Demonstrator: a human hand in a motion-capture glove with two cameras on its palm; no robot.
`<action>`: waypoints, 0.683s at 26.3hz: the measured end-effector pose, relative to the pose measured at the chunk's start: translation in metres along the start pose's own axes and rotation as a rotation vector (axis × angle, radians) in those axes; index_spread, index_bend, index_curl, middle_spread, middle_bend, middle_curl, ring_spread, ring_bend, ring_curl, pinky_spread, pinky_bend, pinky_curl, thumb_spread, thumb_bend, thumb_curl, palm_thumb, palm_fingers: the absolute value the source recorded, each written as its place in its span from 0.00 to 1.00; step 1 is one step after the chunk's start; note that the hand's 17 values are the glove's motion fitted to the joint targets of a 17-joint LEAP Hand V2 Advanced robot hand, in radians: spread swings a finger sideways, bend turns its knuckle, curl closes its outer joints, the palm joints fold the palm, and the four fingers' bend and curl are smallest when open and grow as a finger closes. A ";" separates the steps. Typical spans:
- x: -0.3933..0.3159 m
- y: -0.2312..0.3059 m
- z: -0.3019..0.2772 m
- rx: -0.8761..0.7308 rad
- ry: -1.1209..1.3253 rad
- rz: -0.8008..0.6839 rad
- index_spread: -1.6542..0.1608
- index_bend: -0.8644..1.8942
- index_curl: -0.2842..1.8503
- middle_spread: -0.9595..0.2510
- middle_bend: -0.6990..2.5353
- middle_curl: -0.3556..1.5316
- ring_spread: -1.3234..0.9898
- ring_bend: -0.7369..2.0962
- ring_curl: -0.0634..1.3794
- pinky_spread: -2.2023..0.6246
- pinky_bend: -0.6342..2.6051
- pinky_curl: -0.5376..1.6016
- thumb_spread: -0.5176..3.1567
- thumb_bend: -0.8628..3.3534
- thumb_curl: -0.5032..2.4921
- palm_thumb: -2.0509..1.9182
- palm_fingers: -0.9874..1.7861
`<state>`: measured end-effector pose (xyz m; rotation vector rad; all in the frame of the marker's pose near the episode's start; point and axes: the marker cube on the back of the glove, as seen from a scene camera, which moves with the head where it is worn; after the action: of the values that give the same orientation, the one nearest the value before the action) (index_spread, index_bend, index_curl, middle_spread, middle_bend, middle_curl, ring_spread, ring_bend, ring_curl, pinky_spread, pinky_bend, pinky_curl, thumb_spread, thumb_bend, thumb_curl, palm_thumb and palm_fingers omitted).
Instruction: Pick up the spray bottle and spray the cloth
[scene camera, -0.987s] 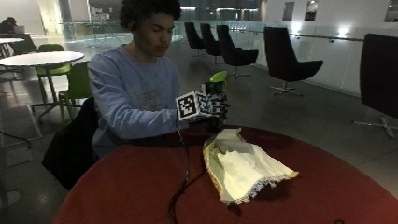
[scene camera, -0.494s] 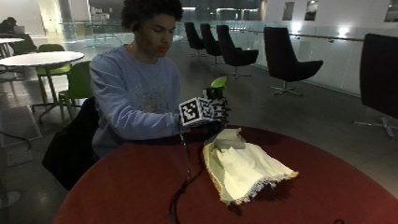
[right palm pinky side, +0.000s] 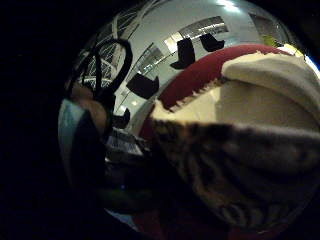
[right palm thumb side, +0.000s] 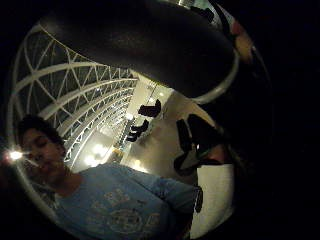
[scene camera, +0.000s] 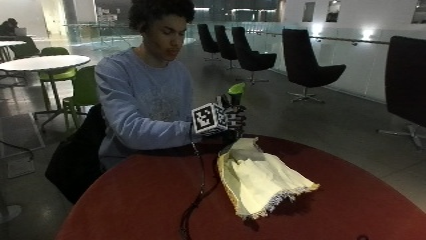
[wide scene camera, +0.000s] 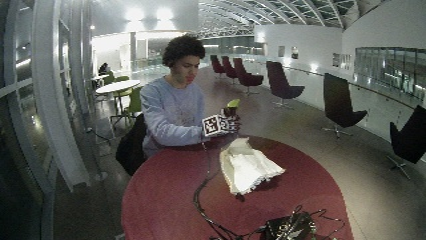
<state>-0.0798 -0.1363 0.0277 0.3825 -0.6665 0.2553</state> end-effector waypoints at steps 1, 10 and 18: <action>0.000 0.003 -0.006 -0.002 0.009 -0.003 0.77 0.32 0.26 0.72 0.34 0.44 0.52 0.48 0.33 0.72 0.38 0.44 0.40 0.20 0.34 0.73 0.75; 0.018 0.070 -0.132 -0.025 0.275 -0.028 0.75 0.34 0.24 0.72 0.34 0.44 0.53 0.47 0.33 0.75 0.36 0.44 0.42 0.20 0.32 0.71 0.71; 0.047 0.100 -0.215 -0.002 0.527 -0.012 0.75 0.35 0.24 0.72 0.33 0.43 0.53 0.47 0.32 0.76 0.33 0.43 0.43 0.20 0.31 0.71 0.72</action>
<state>0.0390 0.0494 -0.0704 0.2990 -0.1463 0.3279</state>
